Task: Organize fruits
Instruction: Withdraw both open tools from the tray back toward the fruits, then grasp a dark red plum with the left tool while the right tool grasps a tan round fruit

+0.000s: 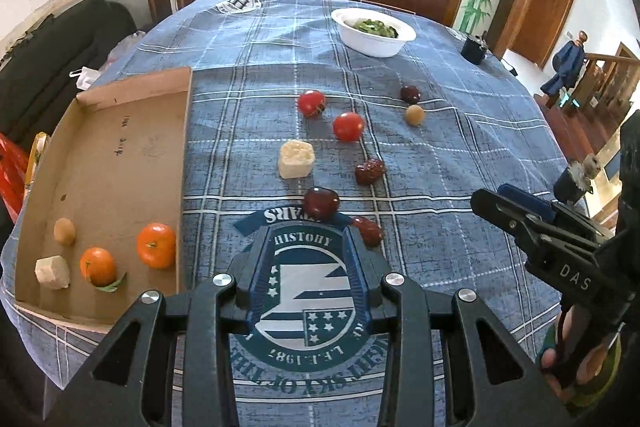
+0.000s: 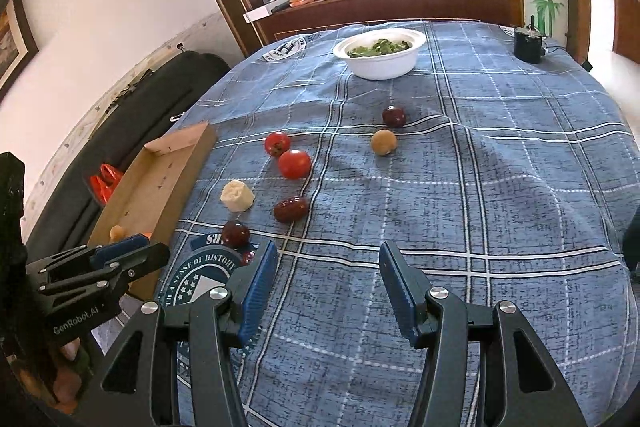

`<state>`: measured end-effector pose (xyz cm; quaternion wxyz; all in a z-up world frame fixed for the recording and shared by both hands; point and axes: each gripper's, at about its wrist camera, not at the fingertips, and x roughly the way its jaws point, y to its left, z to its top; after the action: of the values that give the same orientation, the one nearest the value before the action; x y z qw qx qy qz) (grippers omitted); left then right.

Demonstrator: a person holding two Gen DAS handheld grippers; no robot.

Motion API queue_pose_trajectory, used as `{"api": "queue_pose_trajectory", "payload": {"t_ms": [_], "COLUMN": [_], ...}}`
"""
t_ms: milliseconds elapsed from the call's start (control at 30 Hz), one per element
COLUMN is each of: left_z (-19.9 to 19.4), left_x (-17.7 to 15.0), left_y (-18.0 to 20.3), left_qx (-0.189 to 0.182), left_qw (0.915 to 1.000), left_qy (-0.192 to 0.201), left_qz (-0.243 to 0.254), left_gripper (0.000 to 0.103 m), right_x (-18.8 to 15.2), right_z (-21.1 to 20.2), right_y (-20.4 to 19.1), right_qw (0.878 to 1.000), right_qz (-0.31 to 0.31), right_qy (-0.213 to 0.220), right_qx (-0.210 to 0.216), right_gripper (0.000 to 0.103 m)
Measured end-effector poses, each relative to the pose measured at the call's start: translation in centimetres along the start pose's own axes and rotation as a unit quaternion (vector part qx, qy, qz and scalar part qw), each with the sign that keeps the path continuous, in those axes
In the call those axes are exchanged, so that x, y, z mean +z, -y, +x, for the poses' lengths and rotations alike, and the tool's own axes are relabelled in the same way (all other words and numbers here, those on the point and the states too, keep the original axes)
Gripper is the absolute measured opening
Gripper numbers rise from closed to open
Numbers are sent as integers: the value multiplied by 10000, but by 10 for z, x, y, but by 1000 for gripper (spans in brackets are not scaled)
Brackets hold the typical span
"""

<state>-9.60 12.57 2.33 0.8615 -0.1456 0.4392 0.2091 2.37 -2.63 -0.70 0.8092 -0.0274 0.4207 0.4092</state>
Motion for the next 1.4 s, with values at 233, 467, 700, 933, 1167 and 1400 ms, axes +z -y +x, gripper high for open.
{"api": "queue_pose_trajectory", "payload": {"t_ms": [233, 467, 700, 933, 1167, 1400], "left_z": [4, 18, 37, 53, 73, 78], "left_x": [0, -2, 5, 13, 16, 17], "left_y": [-3, -11, -7, -3, 1, -3], "left_qx": [-60, -274, -502, -620, -563, -448], "left_qw": [10000, 9992, 9975, 9966, 9965, 9979], "left_qy": [-26, -210, -414, -482, -586, -436], "left_qz": [-70, -213, -267, -246, -189, -157], "left_gripper": [33, 33, 33, 33, 32, 32], "right_x": [1, 3, 8, 21, 40, 66], "right_z": [-1, 5, 17, 32, 57, 97], "right_y": [5, 7, 10, 17, 28, 40], "right_qw": [10000, 10000, 9999, 9997, 9992, 9979], "right_qz": [40, 62, 81, 140, 294, 437], "right_qy": [-8, -47, -151, -212, -271, -432], "right_qx": [-5, -20, -20, -30, -57, -202], "right_gripper": [55, 55, 54, 54, 53, 46]}}
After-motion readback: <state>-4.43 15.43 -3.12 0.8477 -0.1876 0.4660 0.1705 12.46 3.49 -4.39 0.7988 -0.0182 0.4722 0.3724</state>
